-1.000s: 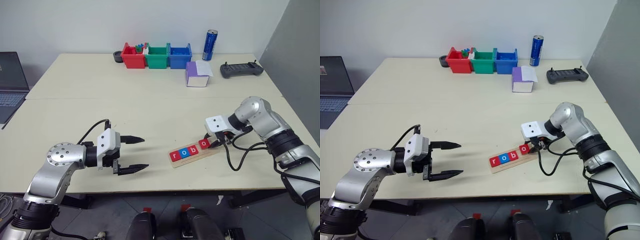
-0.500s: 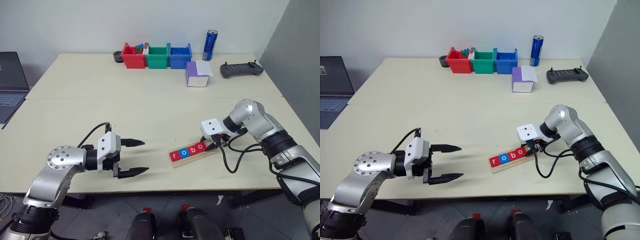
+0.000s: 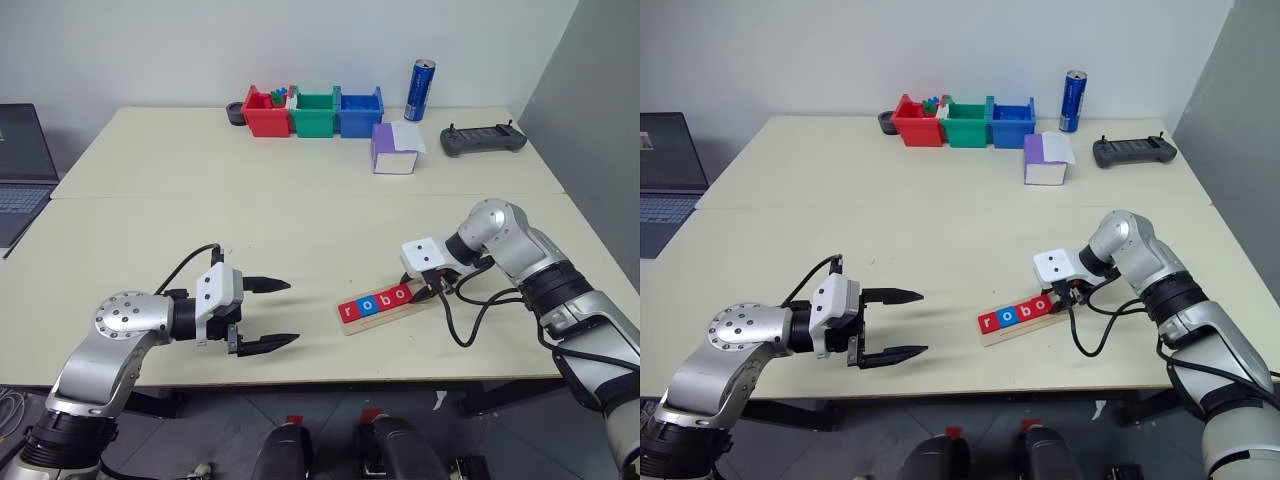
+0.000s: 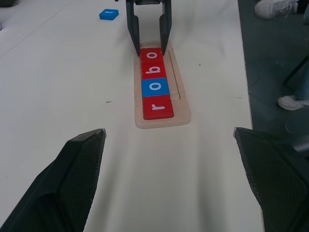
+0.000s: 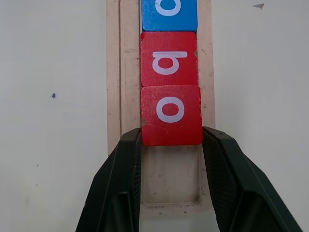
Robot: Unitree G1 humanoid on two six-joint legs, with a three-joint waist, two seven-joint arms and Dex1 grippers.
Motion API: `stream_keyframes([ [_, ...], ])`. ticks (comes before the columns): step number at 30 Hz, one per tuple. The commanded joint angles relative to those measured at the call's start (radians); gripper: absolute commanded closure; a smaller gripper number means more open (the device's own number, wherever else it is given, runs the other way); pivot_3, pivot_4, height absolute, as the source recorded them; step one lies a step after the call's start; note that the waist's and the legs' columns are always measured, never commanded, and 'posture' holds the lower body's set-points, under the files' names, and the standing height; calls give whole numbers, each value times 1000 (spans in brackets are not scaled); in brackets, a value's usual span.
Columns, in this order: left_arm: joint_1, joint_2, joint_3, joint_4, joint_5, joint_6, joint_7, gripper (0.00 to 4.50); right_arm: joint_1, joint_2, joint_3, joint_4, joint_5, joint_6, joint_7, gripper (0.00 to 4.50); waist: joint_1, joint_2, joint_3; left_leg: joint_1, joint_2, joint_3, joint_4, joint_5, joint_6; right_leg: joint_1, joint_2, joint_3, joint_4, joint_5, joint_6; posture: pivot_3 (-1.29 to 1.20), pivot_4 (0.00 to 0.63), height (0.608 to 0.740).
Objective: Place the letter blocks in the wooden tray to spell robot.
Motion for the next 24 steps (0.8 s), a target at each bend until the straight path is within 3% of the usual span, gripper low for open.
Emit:
stream_keyframes([
  [1,-12,7,18,-9,-9,-9,-2,0,2,-14,2,-37,52,24,80,3051,0,0,0,0,0,0,0,0,0,0,0,0,0,0,0,0,150,740],
  [3,-13,7,19,-8,-9,-11,-3,0,0,-20,9,-49,71,36,80,3051,0,0,0,0,0,0,0,0,0,0,0,0,0,0,0,0,150,740],
  [11,-19,7,15,-8,-7,-9,-3,0,-21,-33,5,-53,101,51,80,213,0,0,0,0,0,0,0,0,0,0,0,0,0,0,0,0,150,740],
  [12,-22,7,14,-7,-7,-8,-3,0,-24,-32,-1,-51,102,50,80,29,0,0,0,0,0,0,0,0,0,0,0,0,0,0,0,0,150,740],
  [24,-20,11,16,-14,-9,-4,-3,0,52,-119,-193,-120,240,200,20,29,7,0,0,0,0,0,0,0,0,0,0,0,-1,0,0,0,150,740],
])
